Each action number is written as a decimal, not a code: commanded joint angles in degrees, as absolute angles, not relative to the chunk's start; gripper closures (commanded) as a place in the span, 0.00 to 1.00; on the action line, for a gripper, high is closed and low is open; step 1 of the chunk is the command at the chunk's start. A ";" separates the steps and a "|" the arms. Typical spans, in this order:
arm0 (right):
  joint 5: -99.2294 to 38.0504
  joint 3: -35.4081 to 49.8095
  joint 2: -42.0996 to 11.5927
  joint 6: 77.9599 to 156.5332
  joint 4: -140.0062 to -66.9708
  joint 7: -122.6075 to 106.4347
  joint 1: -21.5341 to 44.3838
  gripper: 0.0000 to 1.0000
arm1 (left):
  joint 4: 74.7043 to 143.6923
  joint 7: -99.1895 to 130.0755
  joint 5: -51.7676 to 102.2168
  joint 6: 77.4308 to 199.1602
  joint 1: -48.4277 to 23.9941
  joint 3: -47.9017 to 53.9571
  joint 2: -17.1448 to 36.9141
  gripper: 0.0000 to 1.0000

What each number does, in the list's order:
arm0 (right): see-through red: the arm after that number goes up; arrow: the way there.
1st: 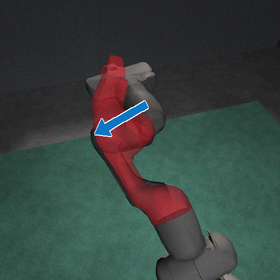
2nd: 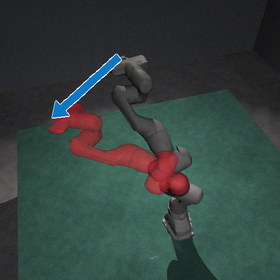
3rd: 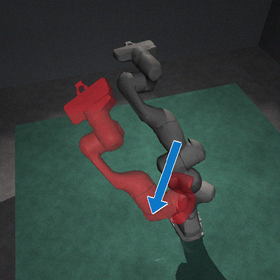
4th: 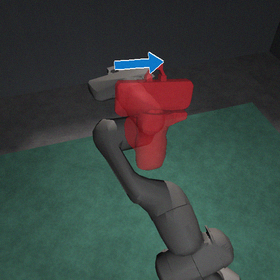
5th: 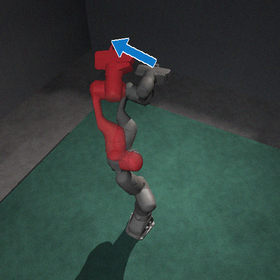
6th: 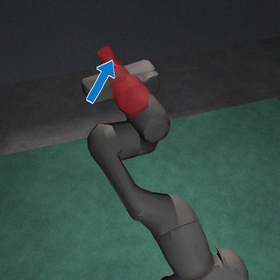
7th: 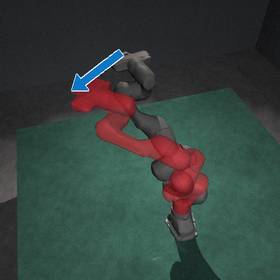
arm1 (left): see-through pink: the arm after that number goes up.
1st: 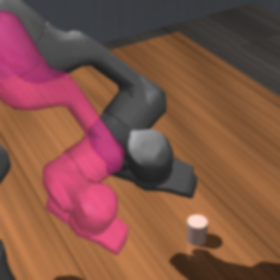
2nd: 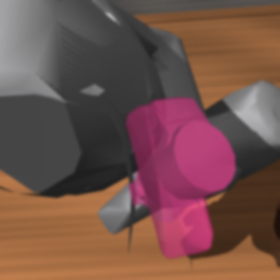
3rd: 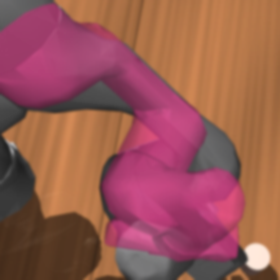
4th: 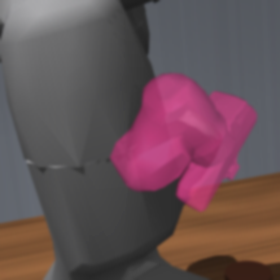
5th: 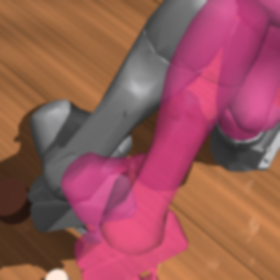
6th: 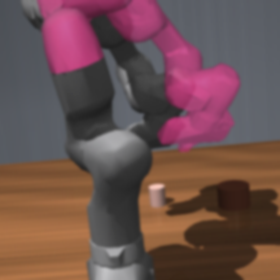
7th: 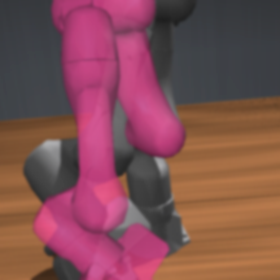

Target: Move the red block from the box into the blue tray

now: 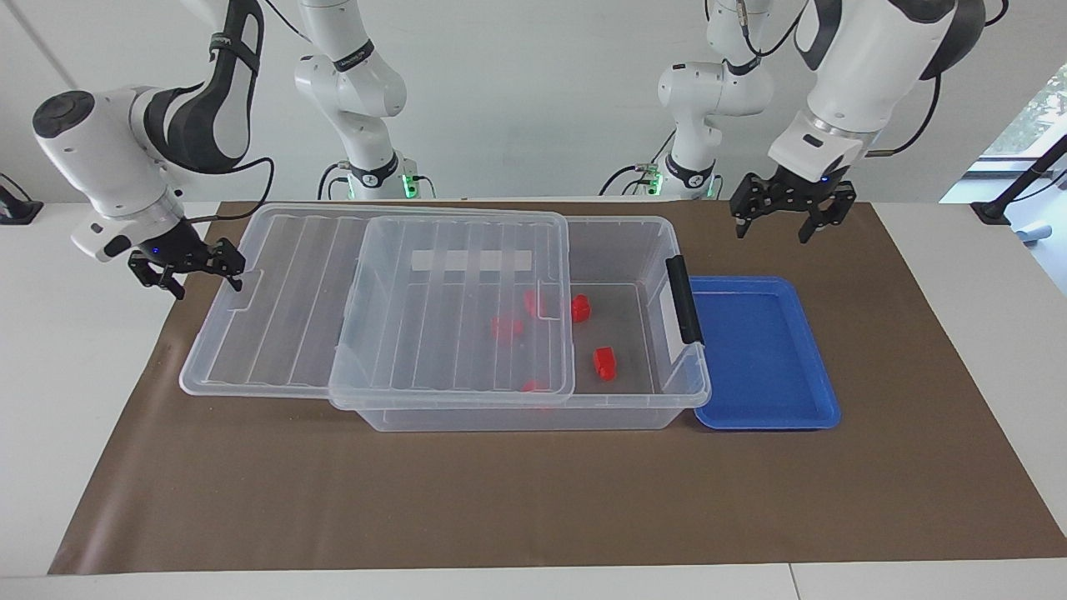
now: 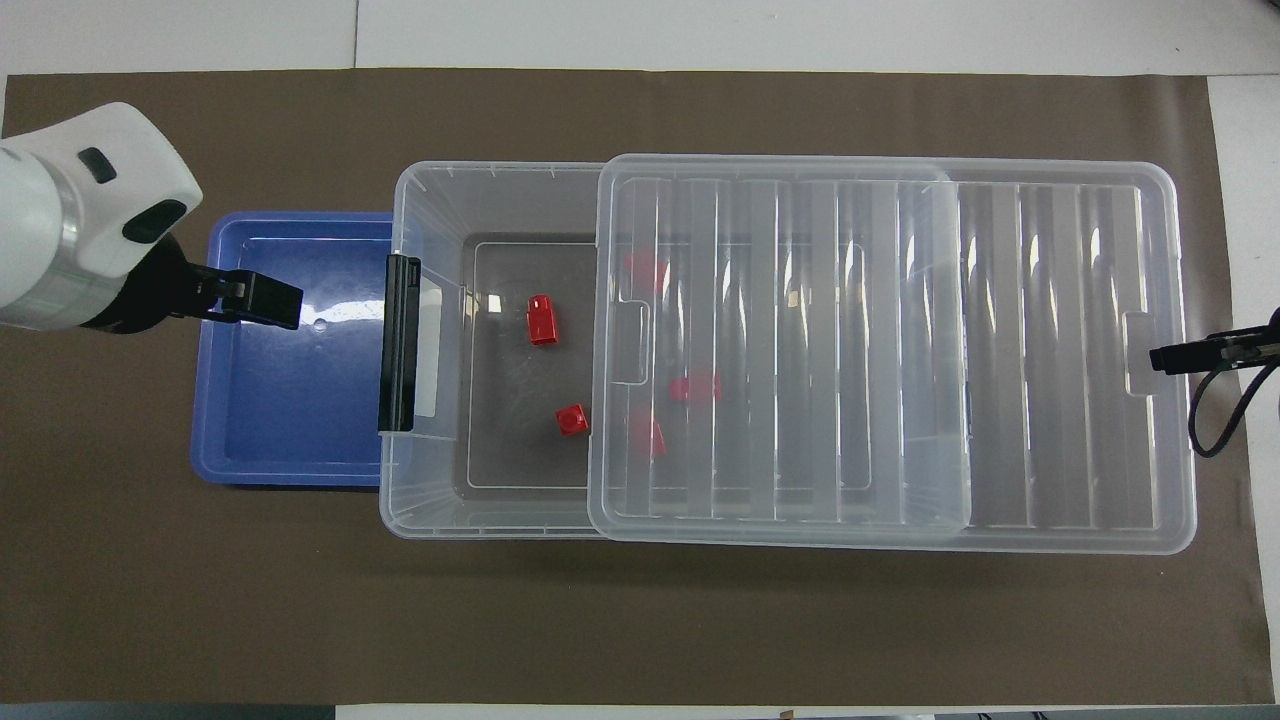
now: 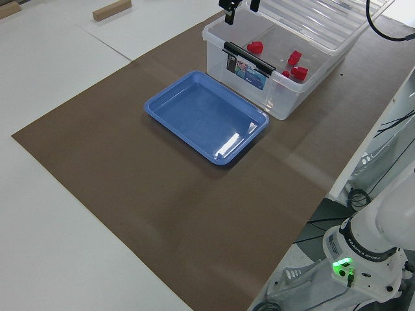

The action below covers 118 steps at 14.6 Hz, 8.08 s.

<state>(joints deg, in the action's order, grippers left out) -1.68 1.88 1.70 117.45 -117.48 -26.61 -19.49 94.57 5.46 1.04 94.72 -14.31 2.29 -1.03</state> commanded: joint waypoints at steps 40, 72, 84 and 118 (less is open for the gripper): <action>-1.41 3.60 4.48 90.26 -97.12 -3.60 -7.91 0.00 | 113.29 28.83 0.62 139.49 -29.71 1.41 18.03 1.00; -1.49 2.90 1.32 114.08 -114.08 -20.57 -18.19 1.00 | 129.02 3.69 0.70 140.52 -6.15 0.79 4.12 1.00; -1.49 3.34 1.93 114.17 -115.57 -11.17 -12.40 1.00 | 128.41 1.85 0.70 143.61 -4.04 0.79 7.82 0.93; -1.58 3.60 2.55 115.49 -116.81 8.61 1.14 1.00 | 92.88 -0.62 0.70 85.60 -0.70 0.62 -2.36 0.00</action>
